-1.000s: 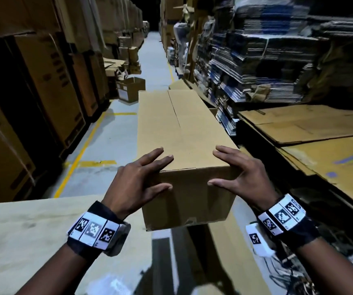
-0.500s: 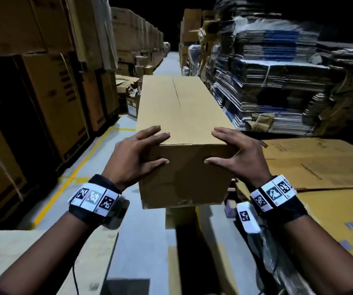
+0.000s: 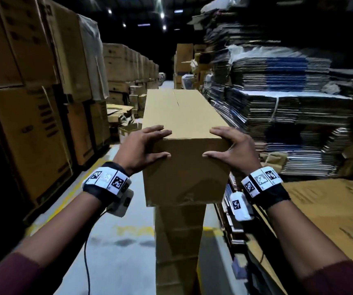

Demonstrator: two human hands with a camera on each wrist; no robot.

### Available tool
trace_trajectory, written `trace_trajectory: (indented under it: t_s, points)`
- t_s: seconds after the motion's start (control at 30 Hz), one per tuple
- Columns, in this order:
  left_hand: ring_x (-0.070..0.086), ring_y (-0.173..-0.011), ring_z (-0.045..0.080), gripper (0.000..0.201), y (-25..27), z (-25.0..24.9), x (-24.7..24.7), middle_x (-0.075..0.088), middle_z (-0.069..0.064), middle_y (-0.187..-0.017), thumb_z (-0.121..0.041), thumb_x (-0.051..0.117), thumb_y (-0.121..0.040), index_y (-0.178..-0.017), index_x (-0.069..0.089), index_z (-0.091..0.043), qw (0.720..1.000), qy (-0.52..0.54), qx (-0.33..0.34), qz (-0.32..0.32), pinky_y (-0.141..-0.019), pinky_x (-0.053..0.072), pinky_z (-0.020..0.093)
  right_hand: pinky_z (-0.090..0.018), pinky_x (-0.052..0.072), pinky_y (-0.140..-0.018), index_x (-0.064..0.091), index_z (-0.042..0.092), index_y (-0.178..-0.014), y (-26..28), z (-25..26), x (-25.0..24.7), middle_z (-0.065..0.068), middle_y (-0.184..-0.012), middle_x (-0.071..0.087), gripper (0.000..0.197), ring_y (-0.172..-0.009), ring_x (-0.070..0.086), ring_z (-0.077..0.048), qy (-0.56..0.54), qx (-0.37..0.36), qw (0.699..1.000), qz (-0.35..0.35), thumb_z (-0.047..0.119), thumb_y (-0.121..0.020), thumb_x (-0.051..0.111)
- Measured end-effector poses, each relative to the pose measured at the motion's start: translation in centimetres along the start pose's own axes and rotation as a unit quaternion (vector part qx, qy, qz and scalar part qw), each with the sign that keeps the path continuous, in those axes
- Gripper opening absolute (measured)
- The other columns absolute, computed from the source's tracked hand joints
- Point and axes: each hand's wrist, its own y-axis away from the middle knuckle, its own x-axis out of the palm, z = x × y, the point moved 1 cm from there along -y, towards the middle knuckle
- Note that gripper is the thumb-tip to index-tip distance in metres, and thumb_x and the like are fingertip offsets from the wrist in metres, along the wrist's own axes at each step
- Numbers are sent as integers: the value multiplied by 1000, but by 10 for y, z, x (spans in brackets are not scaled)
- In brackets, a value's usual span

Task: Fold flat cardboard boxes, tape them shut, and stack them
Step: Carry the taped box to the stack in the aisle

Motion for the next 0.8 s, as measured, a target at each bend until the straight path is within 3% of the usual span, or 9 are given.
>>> trace_trajectory:
  t_s: [0.13, 0.23, 0.37, 0.57, 0.8]
  points:
    - [57, -127, 16, 66, -69, 76, 40, 53, -12, -146, -61, 78, -73, -134, 57, -47, 1000, 8, -13, 17, -104, 48, 50, -44, 54, -100, 73, 21, -122, -53, -73, 56, 3, -126, 70, 75, -116, 66, -11, -9, 34, 999, 8, 66, -62, 82]
    - [57, -128, 16, 68, -102, 119, 72, 52, -13, -146, -72, 69, -71, -134, 55, -49, 999, 1, -17, 51, -101, 49, 53, -41, 53, -102, 73, 22, -122, -67, -114, 94, 4, -126, 70, 75, -116, 65, -10, -11, 66, 998, 23, 64, -60, 82]
    - [57, -127, 17, 64, -106, 152, 110, 53, -11, -146, -57, 80, -75, -134, 59, -45, 997, 26, -42, 54, -103, 50, 44, -37, 52, -104, 73, 20, -122, -65, -145, 127, 3, -127, 70, 73, -118, 64, -9, -5, 92, 994, 54, 55, -59, 87]
    - [57, -127, 16, 62, -97, 163, 136, 52, -13, -146, -53, 81, -76, -134, 59, -44, 996, 45, -66, 37, -101, 50, 46, -37, 52, -105, 73, 18, -123, -56, -156, 141, 2, -128, 69, 74, -120, 63, -8, -22, 108, 991, 73, 53, -60, 88]
    - [54, -129, 12, 57, -94, 151, 136, 51, -17, -147, -51, 79, -78, -132, 61, -46, 994, 61, -84, 18, -102, 47, 39, -20, 45, -107, 73, 15, -122, -52, -149, 130, 2, -128, 69, 70, -121, 62, -4, -21, 124, 991, 52, 39, -59, 93]
